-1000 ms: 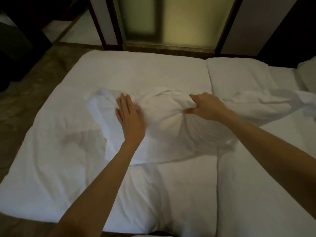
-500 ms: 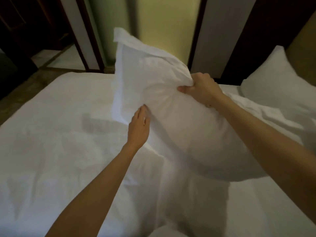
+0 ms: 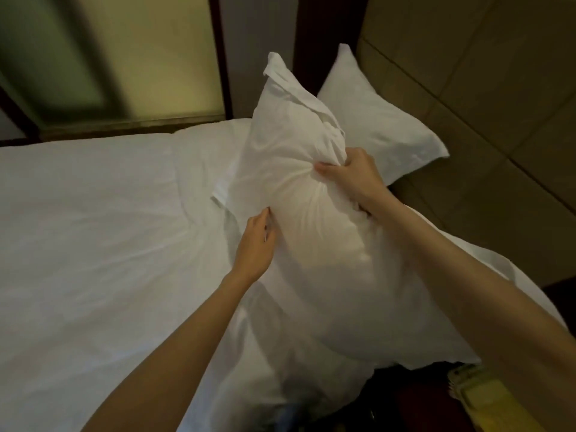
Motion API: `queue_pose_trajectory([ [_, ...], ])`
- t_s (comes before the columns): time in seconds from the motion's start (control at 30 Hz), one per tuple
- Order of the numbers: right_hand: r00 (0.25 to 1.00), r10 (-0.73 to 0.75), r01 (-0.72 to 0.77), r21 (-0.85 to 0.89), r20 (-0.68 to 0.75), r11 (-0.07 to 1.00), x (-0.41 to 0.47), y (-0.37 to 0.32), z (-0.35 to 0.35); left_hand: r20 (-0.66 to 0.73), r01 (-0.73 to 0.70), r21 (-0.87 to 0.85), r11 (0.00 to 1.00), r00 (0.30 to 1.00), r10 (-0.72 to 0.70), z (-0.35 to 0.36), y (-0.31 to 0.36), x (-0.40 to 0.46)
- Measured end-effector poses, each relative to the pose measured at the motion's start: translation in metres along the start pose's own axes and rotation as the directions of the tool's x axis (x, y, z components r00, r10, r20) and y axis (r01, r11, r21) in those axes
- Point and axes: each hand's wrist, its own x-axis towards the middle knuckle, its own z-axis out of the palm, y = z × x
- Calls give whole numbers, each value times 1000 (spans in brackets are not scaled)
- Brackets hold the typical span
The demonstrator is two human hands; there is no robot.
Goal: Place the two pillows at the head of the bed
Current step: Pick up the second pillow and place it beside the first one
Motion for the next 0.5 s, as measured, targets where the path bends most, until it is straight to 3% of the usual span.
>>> queue_pose_trajectory([
  [0.23,988,113,-121,-69,-109,990,3,54,-63,216,-87,-47,995,972,95,75,23,35],
  [0.5,929,270,-312,-142,-252,940,17,112,-112,489,-178,-25,984,856,167,149,44,80],
])
